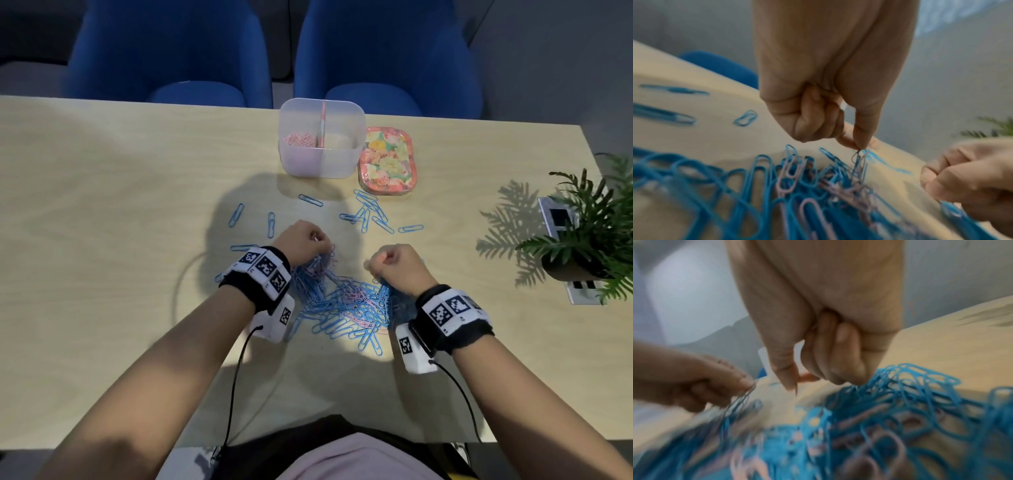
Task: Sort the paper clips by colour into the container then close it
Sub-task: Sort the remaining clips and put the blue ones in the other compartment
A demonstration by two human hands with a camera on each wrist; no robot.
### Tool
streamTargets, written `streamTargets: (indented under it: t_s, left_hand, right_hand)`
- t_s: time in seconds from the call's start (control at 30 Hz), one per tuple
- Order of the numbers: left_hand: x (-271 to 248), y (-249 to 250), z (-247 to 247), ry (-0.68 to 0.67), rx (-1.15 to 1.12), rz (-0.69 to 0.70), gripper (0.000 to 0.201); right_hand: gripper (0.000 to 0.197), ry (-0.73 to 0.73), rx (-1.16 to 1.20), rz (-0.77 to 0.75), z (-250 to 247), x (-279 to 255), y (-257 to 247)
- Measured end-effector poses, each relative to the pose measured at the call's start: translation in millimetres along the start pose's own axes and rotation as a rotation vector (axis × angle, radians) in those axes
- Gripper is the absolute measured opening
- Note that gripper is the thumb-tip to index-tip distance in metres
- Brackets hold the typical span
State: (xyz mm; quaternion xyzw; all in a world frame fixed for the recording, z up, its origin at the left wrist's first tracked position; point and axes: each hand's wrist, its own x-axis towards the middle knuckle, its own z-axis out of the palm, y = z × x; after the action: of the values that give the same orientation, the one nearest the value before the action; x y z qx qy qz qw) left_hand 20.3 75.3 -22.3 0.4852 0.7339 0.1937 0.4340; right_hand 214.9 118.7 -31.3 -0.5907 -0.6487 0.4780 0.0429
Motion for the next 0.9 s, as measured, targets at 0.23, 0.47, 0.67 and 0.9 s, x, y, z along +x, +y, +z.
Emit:
streamTargets:
  t_s: [0.23,0.47,0.67,0.9]
  left_hand:
    - [2,6,-20,0.046,-0.308,-0.085,0.008]
    - [6,-9,-29,0.297,0.126,-0.011,0.015]
    - [-14,3,-3,0.081,0.515,0.258,0.018]
    - [-3,-1,4,0.051,0.613,0.246,0.017]
  right_hand:
    - [0.014,-0.108,0.594,0.041,-3,2,-25]
    - [0.023,-0.076,0.151,-0.168,17,6,-39]
    - [0.012,-0.054,-0.566,-0.347,28,-3,-30]
    - [0.004,-0.125,-0.486,-0.247,24,3,-20]
